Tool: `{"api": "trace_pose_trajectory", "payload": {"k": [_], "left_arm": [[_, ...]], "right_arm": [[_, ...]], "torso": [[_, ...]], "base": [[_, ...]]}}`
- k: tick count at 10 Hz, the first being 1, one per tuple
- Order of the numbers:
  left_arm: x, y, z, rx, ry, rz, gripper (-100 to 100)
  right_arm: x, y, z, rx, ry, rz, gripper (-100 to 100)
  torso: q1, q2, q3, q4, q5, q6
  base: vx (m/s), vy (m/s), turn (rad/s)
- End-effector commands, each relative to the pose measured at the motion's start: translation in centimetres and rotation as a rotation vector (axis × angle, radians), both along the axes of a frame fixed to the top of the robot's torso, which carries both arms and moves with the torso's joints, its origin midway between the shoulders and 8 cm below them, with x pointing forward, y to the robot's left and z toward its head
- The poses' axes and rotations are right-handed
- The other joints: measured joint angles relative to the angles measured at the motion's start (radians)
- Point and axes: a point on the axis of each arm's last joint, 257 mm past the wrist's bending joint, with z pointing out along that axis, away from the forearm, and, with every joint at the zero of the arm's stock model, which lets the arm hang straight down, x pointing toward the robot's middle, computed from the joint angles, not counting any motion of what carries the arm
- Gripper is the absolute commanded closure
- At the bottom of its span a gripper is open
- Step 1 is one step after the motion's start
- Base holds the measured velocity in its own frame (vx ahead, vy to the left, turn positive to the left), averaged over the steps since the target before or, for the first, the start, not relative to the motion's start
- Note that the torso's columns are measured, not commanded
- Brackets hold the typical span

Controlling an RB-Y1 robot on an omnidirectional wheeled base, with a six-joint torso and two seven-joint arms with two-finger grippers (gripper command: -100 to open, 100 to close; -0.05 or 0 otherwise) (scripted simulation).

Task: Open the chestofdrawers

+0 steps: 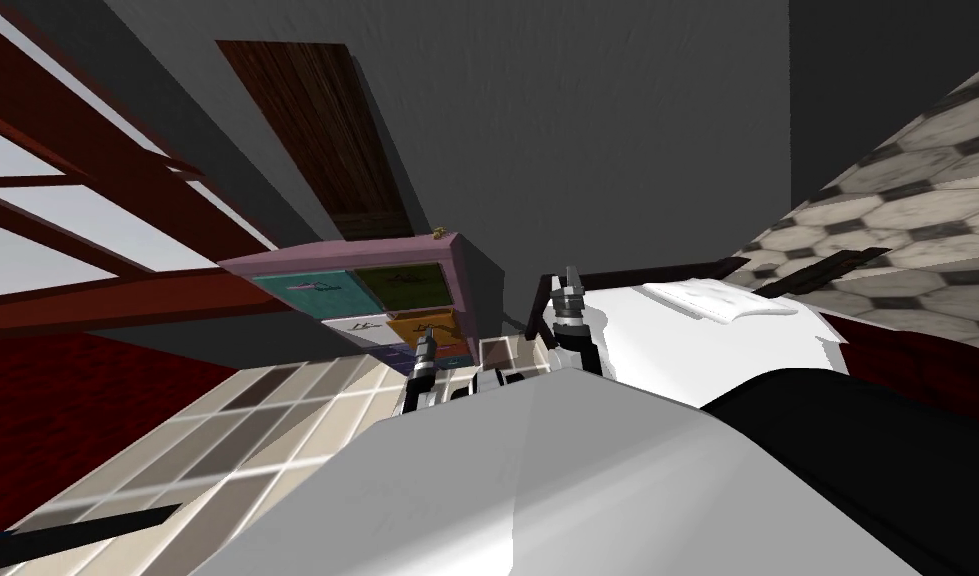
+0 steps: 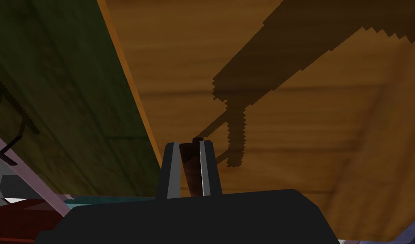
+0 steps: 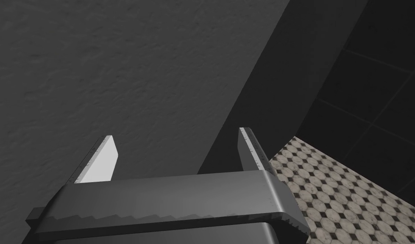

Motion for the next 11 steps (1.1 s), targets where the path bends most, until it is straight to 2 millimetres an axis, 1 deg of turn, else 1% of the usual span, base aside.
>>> {"api": "trace_pose_trajectory", "payload": {"k": [1,2,5,6,8,11], "left_arm": [[-0.1,0.0,-0.1,0.001,0.007,-0.001,100],[-0.4,0.0,-0.5,0.001,0.02,-0.003,100],[-0.8,-0.1,-0.8,0.001,0.032,-0.009,100],[-0.4,-0.1,0.7,0.001,0.019,-0.008,-100],[-0.3,0.0,1.4,0.002,0.015,-0.008,-100],[-0.1,0.0,3.1,0.003,0.015,-0.007,-100]], "right_arm": [[0.0,0.0,0.0,0.0,0.0,0.0,0],[0.0,0.0,0.0,0.0,0.0,0.0,0],[0.0,0.0,0.0,0.0,0.0,0.0,0],[0.0,0.0,0.0,0.0,0.0,0.0,0],[0.0,0.0,0.0,0.0,0.0,0.0,0],[0.0,0.0,0.0,0.0,0.0,0.0,0]], "torso": [[-0.002,-0.003,-0.001,0.0,0.0,0.001],[-0.003,-0.009,-0.006,0.001,-0.002,0.001],[0.001,-0.001,0.0,0.0,0.0,0.0],[0.002,-0.003,-0.001,-0.001,0.0,-0.001],[-0.003,-0.011,-0.007,0.001,-0.003,0.0],[-0.002,-0.001,-0.001,0.003,-0.002,0.0]], "base": [[-0.098,-0.003,0.012],[-0.121,0.014,0.014],[-0.199,0.031,0.01],[-0.099,0.011,-0.011],[0.007,-0.005,0.0],[0.025,-0.004,-0.006]]}}
